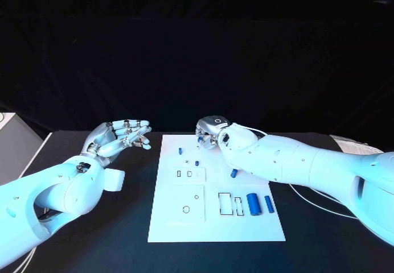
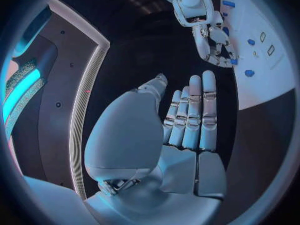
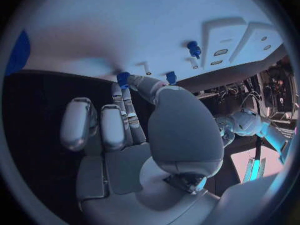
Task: Assemble the parts on the task board
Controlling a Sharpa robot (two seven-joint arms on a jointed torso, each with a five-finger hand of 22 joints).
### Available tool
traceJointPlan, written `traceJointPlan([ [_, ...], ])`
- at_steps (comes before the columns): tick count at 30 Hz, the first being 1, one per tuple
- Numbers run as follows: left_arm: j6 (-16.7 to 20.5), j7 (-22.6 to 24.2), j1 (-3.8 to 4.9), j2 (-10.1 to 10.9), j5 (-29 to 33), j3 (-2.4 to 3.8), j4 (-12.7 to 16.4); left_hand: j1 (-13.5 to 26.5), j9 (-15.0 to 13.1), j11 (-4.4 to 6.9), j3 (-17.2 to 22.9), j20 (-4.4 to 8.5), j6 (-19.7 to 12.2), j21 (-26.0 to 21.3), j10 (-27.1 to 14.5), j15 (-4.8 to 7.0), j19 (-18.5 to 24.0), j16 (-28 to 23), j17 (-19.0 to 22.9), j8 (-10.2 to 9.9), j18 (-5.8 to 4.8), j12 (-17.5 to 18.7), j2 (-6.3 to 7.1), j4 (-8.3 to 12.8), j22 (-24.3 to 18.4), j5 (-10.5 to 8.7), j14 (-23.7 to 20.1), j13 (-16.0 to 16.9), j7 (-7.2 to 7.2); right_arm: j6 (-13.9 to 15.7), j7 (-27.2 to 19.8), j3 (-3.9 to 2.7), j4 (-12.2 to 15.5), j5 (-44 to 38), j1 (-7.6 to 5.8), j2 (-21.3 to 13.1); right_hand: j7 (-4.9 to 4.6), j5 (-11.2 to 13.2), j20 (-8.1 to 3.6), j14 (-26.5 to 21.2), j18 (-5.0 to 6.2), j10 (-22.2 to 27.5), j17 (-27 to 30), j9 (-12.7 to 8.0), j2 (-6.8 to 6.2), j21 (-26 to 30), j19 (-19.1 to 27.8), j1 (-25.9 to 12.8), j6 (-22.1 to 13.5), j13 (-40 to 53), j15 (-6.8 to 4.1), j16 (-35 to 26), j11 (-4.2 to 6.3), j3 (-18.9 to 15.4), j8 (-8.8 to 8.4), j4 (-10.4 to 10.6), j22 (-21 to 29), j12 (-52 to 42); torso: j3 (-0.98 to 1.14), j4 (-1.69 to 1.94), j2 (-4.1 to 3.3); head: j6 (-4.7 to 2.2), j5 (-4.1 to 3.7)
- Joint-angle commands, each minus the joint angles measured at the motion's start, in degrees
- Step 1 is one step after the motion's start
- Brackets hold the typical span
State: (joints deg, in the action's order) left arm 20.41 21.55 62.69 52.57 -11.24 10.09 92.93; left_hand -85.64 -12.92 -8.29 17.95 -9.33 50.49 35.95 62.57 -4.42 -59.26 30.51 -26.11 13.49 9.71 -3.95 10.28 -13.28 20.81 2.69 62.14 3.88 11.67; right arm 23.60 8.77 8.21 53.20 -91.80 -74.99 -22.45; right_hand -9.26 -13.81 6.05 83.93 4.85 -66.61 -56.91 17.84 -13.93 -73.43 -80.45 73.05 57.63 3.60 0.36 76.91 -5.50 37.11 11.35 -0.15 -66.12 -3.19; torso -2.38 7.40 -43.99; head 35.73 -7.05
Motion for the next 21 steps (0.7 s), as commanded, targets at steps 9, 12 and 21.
traceJointPlan([
  [9,-0.84,0.57,0.05,0.13,0.16,0.08,0.0,0.32,0.05,-0.03,0.23,0.06,0.38,0.15,-0.45,0.1,0.32,0.38,-0.06,-0.25,0.48,0.2,-0.33,0.04,0.06,0.13,-0.31,0.06,0.12,2.31,-0.52,0.07,2.32,-0.46,0.08,-1.94,2.32,0.94,0.71,-1.81,2.54,9.65,9.67,-1.41,1.32,12.84,4.88,4.53,-6.26,0.21,0.78,-4.89,-0.89,-16.16,-4.71,1.48,14.29,-0.39,0.05,-0.18,-0.05,0.0,0.31],
  [12,-0.87,0.57,0.05,0.14,0.16,0.08,-0.09,0.32,0.05,-0.03,0.23,0.06,0.38,0.15,-0.45,0.1,0.32,0.38,-0.06,-0.25,0.48,0.2,-0.33,0.04,0.06,0.13,-0.31,0.06,0.12,2.84,-0.26,0.07,4.25,-0.44,0.03,-3.5,2.65,1.33,0.71,-1.86,2.58,9.92,10.18,-1.55,1.58,13.37,4.66,5.61,-6.45,0.24,0.8,-5.08,-0.95,-18.48,-5.06,2.49,14.59,-0.44,0.07,-0.14,-0.06,-0.01,0.28],
  [21,-1.0,0.63,0.05,0.27,0.18,0.08,-0.79,0.32,0.05,-0.03,0.23,0.06,0.38,0.15,-0.45,0.1,0.32,0.38,-0.06,-0.25,0.48,0.2,-0.33,0.04,0.06,0.13,-0.31,0.06,0.12,6.47,-1.29,-0.44,12.47,3.21,-0.42,-11.19,1.58,0.79,-0.04,-0.47,1.55,4.72,5.68,-1.54,1.65,9.41,1.83,7.11,-4.59,0.76,-0.02,-2.35,0.21,-18.27,-4.88,4.83,9.05,-1.47,0.25,-0.64,0.15,-0.46,0.67],
])
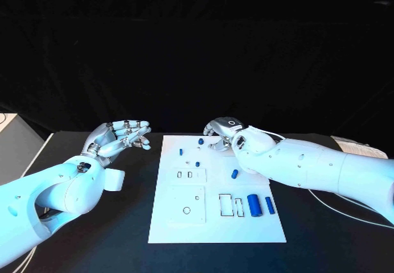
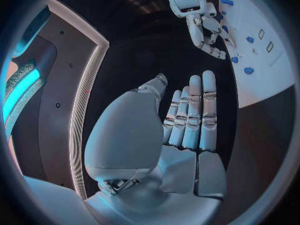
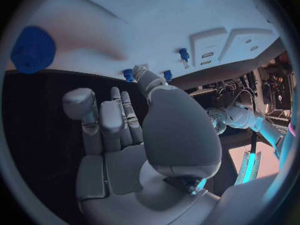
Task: Assemble the parts on the task board
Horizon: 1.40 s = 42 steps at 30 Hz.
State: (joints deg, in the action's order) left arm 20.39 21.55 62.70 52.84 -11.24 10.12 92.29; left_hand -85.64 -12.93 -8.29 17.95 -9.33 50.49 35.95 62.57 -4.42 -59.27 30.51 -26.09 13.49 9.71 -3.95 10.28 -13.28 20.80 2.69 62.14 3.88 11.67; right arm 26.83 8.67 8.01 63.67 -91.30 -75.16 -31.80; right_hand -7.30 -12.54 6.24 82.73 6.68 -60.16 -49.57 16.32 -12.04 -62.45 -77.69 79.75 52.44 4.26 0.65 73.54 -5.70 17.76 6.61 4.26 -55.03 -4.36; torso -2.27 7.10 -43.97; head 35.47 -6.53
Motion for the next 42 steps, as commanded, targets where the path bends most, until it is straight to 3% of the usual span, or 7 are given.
traceJointPlan([
  [1,-1.0,0.64,0.05,0.03,0.18,0.05,-0.25,0.34,0.05,-0.03,0.26,0.04,0.4,0.38,-0.47,0.09,0.49,0.49,-0.17,-0.29,0.48,0.18,-0.3,0.1,0.23,0.13,-0.4,0.06,0.13,3.54,-1.62,-0.36,2.93,3.89,-0.38,-2.89,-0.86,-0.57,-0.45,1.23,-0.69,-3.9,-3.65,-0.03,-0.47,-3.4,-1.79,0.17,0.88,0.37,-0.62,2.12,0.8,2.01,-0.13,0.76,-4.35,-0.92,0.16,-0.4,0.15,-0.28,0.19],
  [5,-1.04,0.61,0.04,0.12,0.21,0.05,-0.59,0.34,0.05,-0.03,0.26,0.04,0.4,0.38,-0.47,0.09,0.49,0.49,-0.17,-0.29,0.48,0.18,-0.3,0.1,0.23,0.13,-0.4,0.06,0.13,3.12,-1.56,-0.75,5.91,7.41,-0.89,-6.55,-1.04,-0.76,-1.07,1.63,-1.42,-11.13,-5.85,-0.18,-1.78,-6.75,-3.19,-0.74,0.88,1.48,-1.4,3.63,1.87,5.69,-0.56,2.01,-8.61,-2.73,0.24,-0.65,0.27,-0.39,0.38],
  [9,-1.03,0.57,0.04,0.14,0.22,0.05,-0.85,0.36,0.06,-0.04,0.25,0.03,0.39,0.46,-0.47,0.08,0.55,0.53,-0.2,-0.31,0.49,0.17,-0.24,0.13,0.28,0.13,-0.44,0.07,0.15,1.18,-0.81,-0.96,7.15,10.44,-1.25,-9.15,0.56,-0.81,-2.75,2.06,-1.97,-22.16,-8.2,-0.41,-3.66,-9.22,-4.25,-1.62,-1.33,7.58,-3.27,4.93,4.12,1.9,-1.85,3.1,-11.77,-10.58,0.35,-1.02,0.36,-0.61,0.58],
  [12,-1.08,0.57,0.04,0.13,0.22,0.05,-0.95,0.36,0.06,-0.04,0.25,0.03,0.39,0.46,-0.47,0.08,0.55,0.53,-0.2,-0.31,0.49,0.17,-0.24,0.13,0.28,0.13,-0.44,0.07,0.15,-0.46,-0.4,-1.03,7.36,12.46,-1.37,-10.34,1.18,-1.51,-3.39,3.09,-2.68,-22.1,-13.63,0.36,-2.27,-12.0,-5.39,0.77,-1.38,42.88,-3.18,7.6,3.8,-4.98,-1.54,5.3,-15.5,-43.6,0.42,-1.12,0.36,-0.64,0.63],
  [15,-1.13,0.57,0.03,0.07,0.22,0.04,-1.07,0.35,0.06,-0.06,0.24,0.02,0.37,0.53,-0.49,0.07,0.62,0.56,-0.23,-0.33,0.49,0.18,-0.19,0.17,0.33,0.13,-0.48,0.06,0.19,-1.87,-0.11,-1.05,7.36,14.11,-1.42,-11.05,-1.04,-2.07,-2.07,3.99,-3.39,-24.08,-20.47,0.93,-1.01,-14.92,-6.53,2.24,-1.39,71.19,-2.97,10.52,3.15,-7.63,-1.05,8.33,-19.3,-71.35,0.51,-1.05,0.35,-0.47,0.59],
  [18,-1.19,0.56,0.03,-0.05,0.22,0.04,-1.24,0.35,0.06,-0.06,0.24,0.02,0.37,0.53,-0.49,0.07,0.62,0.56,-0.23,-0.33,0.49,0.18,-0.19,0.17,0.33,0.13,-0.48,0.06,0.19,-3.78,0.25,-1.07,6.91,16.23,-1.45,-11.63,-1.82,-3.18,-1.02,5.47,-4.04,-28.49,-30.34,1.42,-1.3,-17.83,-7.63,3.44,-1.37,83.68,-1.21,13.91,1.81,-8.71,-0.05,11.01,-23.04,-83.6,0.45,-0.96,0.43,-0.52,0.26],
  [42,-1.12,0.09,0.0,-0.33,0.21,0.04,-1.58,0.33,0.06,-0.07,0.31,0.01,0.39,0.68,-0.5,0.07,0.73,0.63,-0.3,-0.36,0.49,0.17,-0.23,0.22,0.44,0.13,-0.53,0.07,0.19,-9.8,4.12,-1.03,0.63,17.87,-1.25,-9.14,-2.46,-4.65,-0.02,6.84,-5.81,-29.84,-38.31,1.9,-0.42,-24.62,-10.74,3.89,-1.52,85.74,-0.13,16.04,0.83,-9.28,1.35,12.11,-31.38,-85.64,0.25,-0.81,0.42,0.39,-0.91],
])
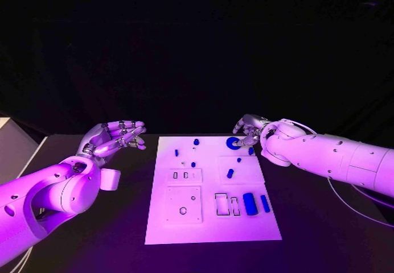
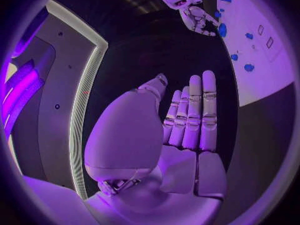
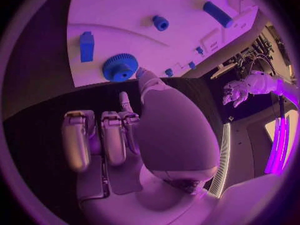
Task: Assemble the parts on the task board
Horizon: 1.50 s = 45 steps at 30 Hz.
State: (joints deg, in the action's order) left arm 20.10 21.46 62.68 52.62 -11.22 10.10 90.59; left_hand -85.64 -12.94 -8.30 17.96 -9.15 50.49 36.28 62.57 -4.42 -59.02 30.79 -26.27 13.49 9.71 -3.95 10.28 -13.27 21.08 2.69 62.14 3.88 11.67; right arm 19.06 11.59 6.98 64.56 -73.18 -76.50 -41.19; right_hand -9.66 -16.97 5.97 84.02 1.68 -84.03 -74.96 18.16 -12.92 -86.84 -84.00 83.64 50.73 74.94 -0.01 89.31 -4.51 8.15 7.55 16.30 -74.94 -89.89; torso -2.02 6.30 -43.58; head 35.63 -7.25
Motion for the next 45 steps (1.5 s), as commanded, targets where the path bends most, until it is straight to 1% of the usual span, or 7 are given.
traceJointPlan([
  [1,-0.79,0.12,0.02,-0.1,0.19,0.05,0.13,0.33,0.07,-0.07,0.29,-0.16,0.39,0.35,-0.5,0.07,0.49,0.35,-0.12,-0.36,0.49,0.17,-0.23,0.21,0.15,0.13,-0.53,0.07,0.19,-2.05,1.26,0.0,-0.42,-0.37,0.12,0.37,-0.09,-0.23,0.26,5.57,-0.86,-5.97,-12.99,0.07,0.47,-0.39,-4.51,0.01,0.22,15.06,0.52,0.29,-0.36,0.35,0.43,0.07,-11.67,-0.11,0.01,-0.02,0.03,0.24,-0.19],
  [4,-0.72,0.04,0.02,-0.05,0.19,0.05,0.15,0.33,0.07,-0.07,0.29,-0.16,0.39,0.35,-0.5,0.07,0.49,0.35,-0.12,-0.36,0.49,0.17,-0.23,0.21,0.15,0.13,-0.53,0.07,0.19,-2.23,1.43,0.01,-0.88,-0.6,0.17,0.65,-0.06,-0.37,0.28,5.68,-1.04,-5.97,-13.55,0.14,0.52,-1.03,-4.84,0.06,0.51,15.06,0.51,0.4,-0.35,0.55,0.65,0.02,-12.46,-0.11,-0.02,-0.08,0.03,0.55,-0.19],
  [14,-0.66,-0.06,0.02,-0.02,0.19,0.05,0.16,0.32,0.06,-0.07,0.36,-0.17,0.42,0.46,-0.5,0.07,0.55,0.41,-0.17,-0.37,0.5,0.16,-0.3,0.23,0.23,0.13,-0.54,0.07,0.21,-3.4,1.49,0.06,-2.28,0.39,0.42,1.48,-0.02,-0.42,0.28,5.69,-1.11,-5.97,-13.64,0.2,0.55,-1.25,-4.95,0.1,0.78,15.06,0.5,0.43,-0.33,0.73,0.85,-0.01,-12.73,-0.11,0.0,-0.06,0.03,0.74,-0.32],
  [31,-0.52,-0.2,0.02,0.03,0.19,0.05,0.01,0.32,0.06,-0.07,0.36,-0.17,0.42,0.46,-0.5,0.07,0.55,0.41,-0.17,-0.37,0.5,0.16,-0.3,0.23,0.23,0.13,-0.54,0.07,0.21,-4.7,1.52,0.19,-3.49,0.28,0.88,2.24,0.11,-1.17,0.2,5.7,-1.27,-5.97,-13.71,0.35,1.11,-1.83,-5.24,0.18,1.75,15.06,0.32,0.44,-0.25,1.8,1.46,-0.03,-13.44,-0.11,0.04,-0.13,0.03,0.87,0.01],
  [36,-0.53,-0.2,0.02,0.05,0.19,0.05,0.03,0.32,0.06,-0.07,0.36,-0.17,0.42,0.46,-0.5,0.07,0.55,0.41,-0.17,-0.37,0.5,0.16,-0.3,0.23,0.23,0.13,-0.54,0.07,0.21,-4.46,1.23,0.21,-3.56,0.27,0.91,2.29,0.41,-2.76,-0.03,5.68,-1.31,-5.97,-13.63,0.41,1.61,-1.97,-5.29,0.0,3.23,15.06,0.01,0.43,0.01,3.66,2.04,-0.03,-13.62,-0.11,0.02,-0.07,0.04,0.98,-0.12],
  [39,-0.53,-0.2,0.02,0.06,0.19,0.05,0.02,0.32,0.06,-0.07,0.36,-0.17,0.42,0.46,-0.5,0.07,0.55,0.41,-0.17,-0.37,0.5,0.16,-0.3,0.23,0.23,0.13,-0.54,0.07,0.21,-3.89,0.86,0.21,-3.51,0.26,0.92,2.33,1.11,-3.9,-0.4,5.67,-1.34,-5.97,-13.62,0.53,2.15,-2.07,-5.33,0.2,5.45,15.06,-0.47,0.42,0.6,5.87,2.78,-0.25,-13.76,-0.11,0.04,-0.14,0.05,0.99,-0.05],
  [45,-0.62,-0.24,0.02,0.04,0.19,0.05,0.0,0.32,0.06,-0.07,0.36,-0.17,0.42,0.46,-0.5,0.07,0.55,0.41,-0.17,-0.37,0.5,0.16,-0.3,0.23,0.23,0.13,-0.54,0.07,0.21,-0.74,-0.19,0.22,-3.11,0.13,0.93,2.38,2.12,-6.06,-1.21,5.74,-1.45,-5.97,-13.93,0.57,2.78,-2.44,-5.55,-0.32,7.98,15.06,-1.33,0.48,1.55,10.09,3.39,-0.59,-14.21,-0.11,0.05,-0.13,0.03,0.9,-0.12],
])
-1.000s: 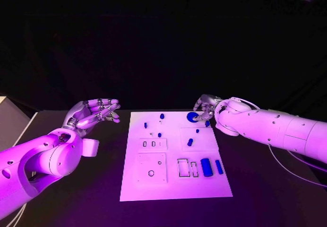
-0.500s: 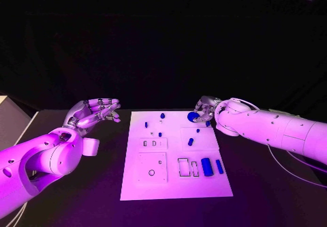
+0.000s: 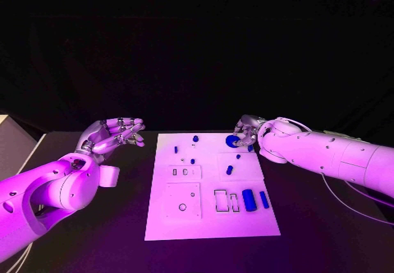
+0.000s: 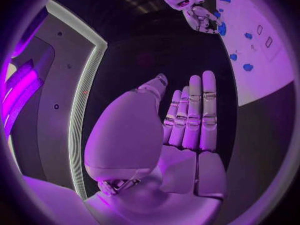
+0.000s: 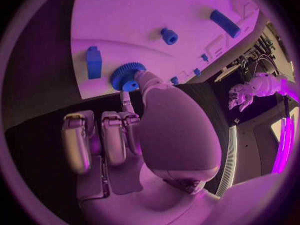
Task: Assemble the parts on the task board
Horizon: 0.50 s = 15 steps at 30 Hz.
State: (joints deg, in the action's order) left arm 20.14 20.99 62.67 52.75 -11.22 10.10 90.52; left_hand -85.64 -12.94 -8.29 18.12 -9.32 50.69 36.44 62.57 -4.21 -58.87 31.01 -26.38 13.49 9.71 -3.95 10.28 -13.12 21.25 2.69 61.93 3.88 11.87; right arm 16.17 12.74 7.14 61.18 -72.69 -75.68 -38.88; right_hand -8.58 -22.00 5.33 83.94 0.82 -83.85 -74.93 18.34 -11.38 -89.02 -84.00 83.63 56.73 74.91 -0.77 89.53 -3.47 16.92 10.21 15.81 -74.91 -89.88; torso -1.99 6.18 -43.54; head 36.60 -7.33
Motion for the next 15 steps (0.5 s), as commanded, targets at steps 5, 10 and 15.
traceJointPlan([
  [5,-0.68,0.2,0.03,-0.08,0.19,0.05,0.01,0.32,0.07,-0.08,0.2,-0.01,0.22,0.31,-0.5,-0.14,0.4,0.19,-0.06,-0.37,0.5,0.16,-0.3,0.07,0.07,0.13,-0.33,0.07,0.01,5.83,-2.28,0.05,1.04,-1.39,0.12,0.03,1.32,-3.03,-0.86,5.88,-0.72,-6.15,-14.26,0.45,0.65,-0.67,-5.8,-1.1,2.62,15.09,-0.84,0.31,0.79,3.33,0.87,-0.7,-14.73,-0.12,0.01,-0.03,0.08,-0.19,-0.17],
  [10,-0.72,0.19,0.03,-0.1,0.19,0.05,-0.06,0.35,0.07,-0.1,0.29,-0.02,0.23,0.52,-0.53,-0.15,0.51,0.3,-0.14,-0.4,0.51,0.16,-0.39,0.08,0.2,0.13,-0.36,0.07,0.04,9.56,-3.22,0.02,3.31,-4.78,0.12,-0.14,1.33,-3.22,-0.91,5.93,-0.82,-6.15,-14.46,0.47,-0.12,-0.98,-6.0,-2.0,2.73,15.09,-0.86,0.35,0.81,3.83,0.85,-0.83,-15.09,-0.12,0.05,-0.12,0.02,-0.44,-0.08],
  [15,-0.81,0.16,0.02,-0.16,0.19,0.05,-0.08,0.35,0.07,-0.1,0.29,-0.02,0.23,0.52,-0.53,-0.15,0.51,0.3,-0.14,-0.4,0.51,0.16,-0.39,0.08,0.2,0.13,-0.36,0.07,0.04,12.53,-3.47,-0.06,6.51,-8.51,-0.07,-0.11,1.37,-2.77,-0.94,5.96,-0.82,-6.15,-14.6,0.49,-0.68,-0.98,-6.0,-2.57,2.84,15.09,-0.88,0.38,0.83,4.06,0.85,-0.96,-15.09,-0.12,-0.05,-0.06,0.11,-0.46,0.06],
])
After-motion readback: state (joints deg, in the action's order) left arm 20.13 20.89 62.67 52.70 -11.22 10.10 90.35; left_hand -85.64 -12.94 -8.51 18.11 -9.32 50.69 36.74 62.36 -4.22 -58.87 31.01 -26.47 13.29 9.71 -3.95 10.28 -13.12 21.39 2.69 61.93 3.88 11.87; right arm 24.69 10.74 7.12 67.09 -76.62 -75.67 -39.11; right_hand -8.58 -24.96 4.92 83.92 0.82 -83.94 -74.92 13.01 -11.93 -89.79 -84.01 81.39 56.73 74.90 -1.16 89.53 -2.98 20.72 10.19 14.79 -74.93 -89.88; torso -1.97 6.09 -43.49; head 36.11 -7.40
